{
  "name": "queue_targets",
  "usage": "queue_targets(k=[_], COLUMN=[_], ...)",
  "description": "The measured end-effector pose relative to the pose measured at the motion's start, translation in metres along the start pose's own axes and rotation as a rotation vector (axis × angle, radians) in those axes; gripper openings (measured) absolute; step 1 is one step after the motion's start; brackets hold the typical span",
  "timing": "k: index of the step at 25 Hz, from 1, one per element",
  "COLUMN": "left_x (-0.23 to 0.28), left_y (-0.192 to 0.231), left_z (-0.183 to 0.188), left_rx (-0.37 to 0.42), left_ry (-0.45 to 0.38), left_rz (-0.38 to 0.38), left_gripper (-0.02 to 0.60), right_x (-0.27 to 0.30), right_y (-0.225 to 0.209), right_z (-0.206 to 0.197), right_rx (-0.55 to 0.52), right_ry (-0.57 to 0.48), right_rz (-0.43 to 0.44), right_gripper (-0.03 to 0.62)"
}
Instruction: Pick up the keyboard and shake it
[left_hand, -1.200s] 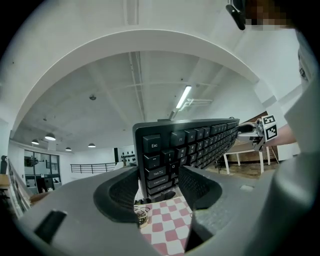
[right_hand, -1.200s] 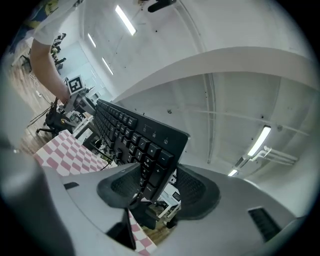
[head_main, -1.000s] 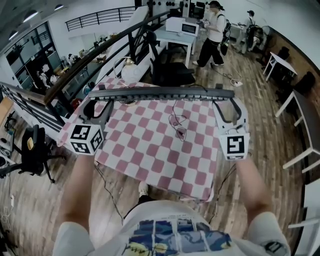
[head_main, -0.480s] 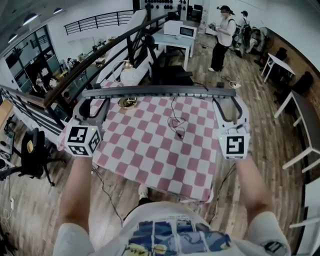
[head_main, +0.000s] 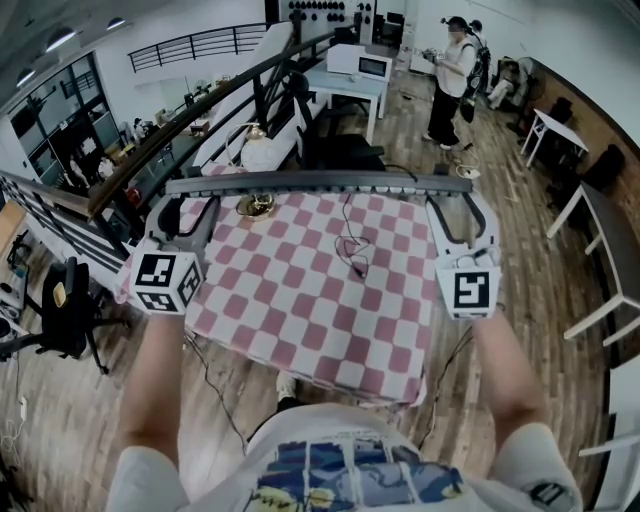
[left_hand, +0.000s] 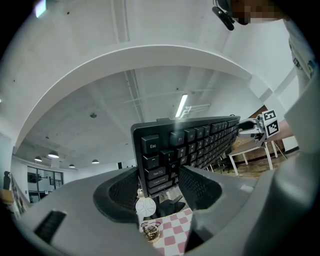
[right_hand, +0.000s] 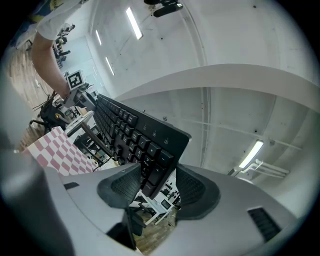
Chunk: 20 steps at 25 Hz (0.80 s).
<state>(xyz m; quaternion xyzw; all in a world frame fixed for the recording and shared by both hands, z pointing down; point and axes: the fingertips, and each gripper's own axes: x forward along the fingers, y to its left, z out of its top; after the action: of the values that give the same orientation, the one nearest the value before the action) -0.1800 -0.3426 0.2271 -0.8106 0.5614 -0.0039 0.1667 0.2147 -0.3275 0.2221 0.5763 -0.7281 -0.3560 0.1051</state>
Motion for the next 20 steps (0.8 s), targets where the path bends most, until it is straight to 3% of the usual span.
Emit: queue_targets(k=[20], left_x=[0.005], left_y=[-0.0081], left_z=[0.0025], left_rx=[0.017], left_ry=[-0.005], left_rz=[-0.003], left_gripper=[0.244], right_x=[-0.0031], right_y=[-0.0068], right_z=[-0.0068], right_rx=[-0.004], right_ry=[0.001], right_rz=[-0.006], right_gripper=[0.216])
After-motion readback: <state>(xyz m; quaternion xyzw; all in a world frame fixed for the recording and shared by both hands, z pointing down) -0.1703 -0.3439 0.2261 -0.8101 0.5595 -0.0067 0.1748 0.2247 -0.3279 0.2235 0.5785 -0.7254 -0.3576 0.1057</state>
